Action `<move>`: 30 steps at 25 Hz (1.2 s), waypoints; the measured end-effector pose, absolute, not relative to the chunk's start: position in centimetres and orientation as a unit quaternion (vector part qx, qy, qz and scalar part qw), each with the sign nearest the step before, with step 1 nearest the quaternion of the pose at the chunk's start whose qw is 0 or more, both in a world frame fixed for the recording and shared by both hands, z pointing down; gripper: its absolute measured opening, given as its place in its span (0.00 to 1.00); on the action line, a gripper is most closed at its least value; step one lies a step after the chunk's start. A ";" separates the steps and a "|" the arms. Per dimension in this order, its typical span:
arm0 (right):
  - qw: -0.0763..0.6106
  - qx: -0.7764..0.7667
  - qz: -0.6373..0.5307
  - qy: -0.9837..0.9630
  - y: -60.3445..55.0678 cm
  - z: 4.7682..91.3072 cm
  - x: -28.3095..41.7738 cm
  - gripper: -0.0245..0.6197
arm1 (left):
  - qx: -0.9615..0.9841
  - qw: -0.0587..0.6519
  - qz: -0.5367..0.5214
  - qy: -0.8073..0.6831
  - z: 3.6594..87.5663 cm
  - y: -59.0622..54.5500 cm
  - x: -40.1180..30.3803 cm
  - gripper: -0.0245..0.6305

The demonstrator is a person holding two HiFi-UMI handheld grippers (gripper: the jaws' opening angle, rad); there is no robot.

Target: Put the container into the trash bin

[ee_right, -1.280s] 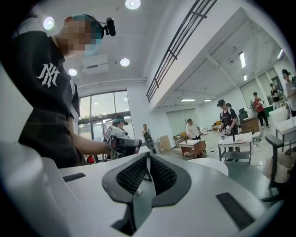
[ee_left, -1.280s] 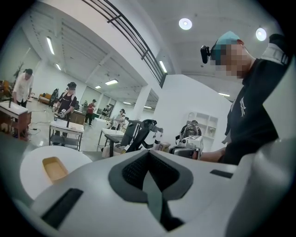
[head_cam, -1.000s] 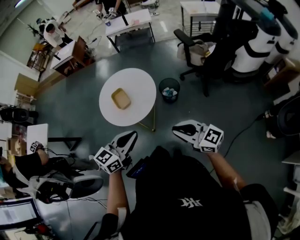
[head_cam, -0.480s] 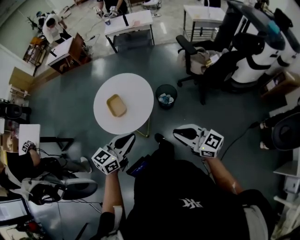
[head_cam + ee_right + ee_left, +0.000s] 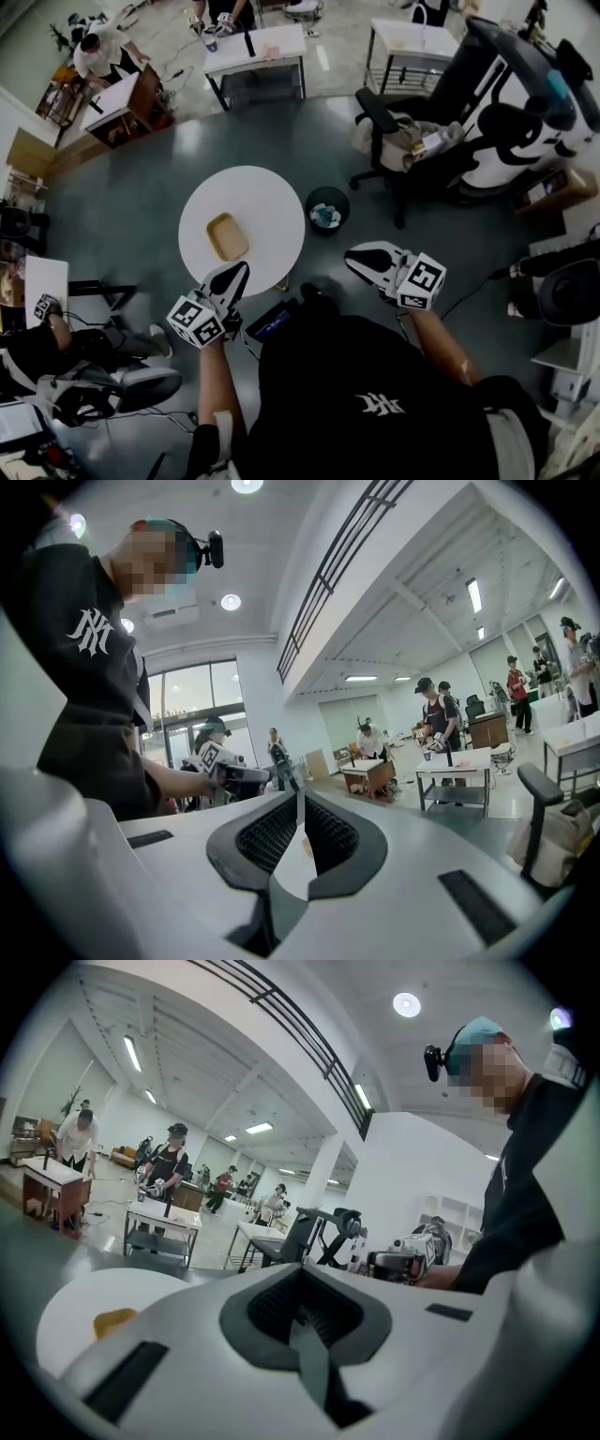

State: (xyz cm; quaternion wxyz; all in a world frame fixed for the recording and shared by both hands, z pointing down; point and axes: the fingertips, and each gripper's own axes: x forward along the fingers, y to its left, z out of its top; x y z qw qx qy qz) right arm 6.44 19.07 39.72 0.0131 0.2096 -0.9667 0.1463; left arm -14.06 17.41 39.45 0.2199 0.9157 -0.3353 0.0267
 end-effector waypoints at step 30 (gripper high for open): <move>0.125 -0.129 0.173 -0.968 -1.4 43.4 -8.9 0.11 | 0.740 0.265 -0.063 -0.615 43.6 9.6 -25.0 0.04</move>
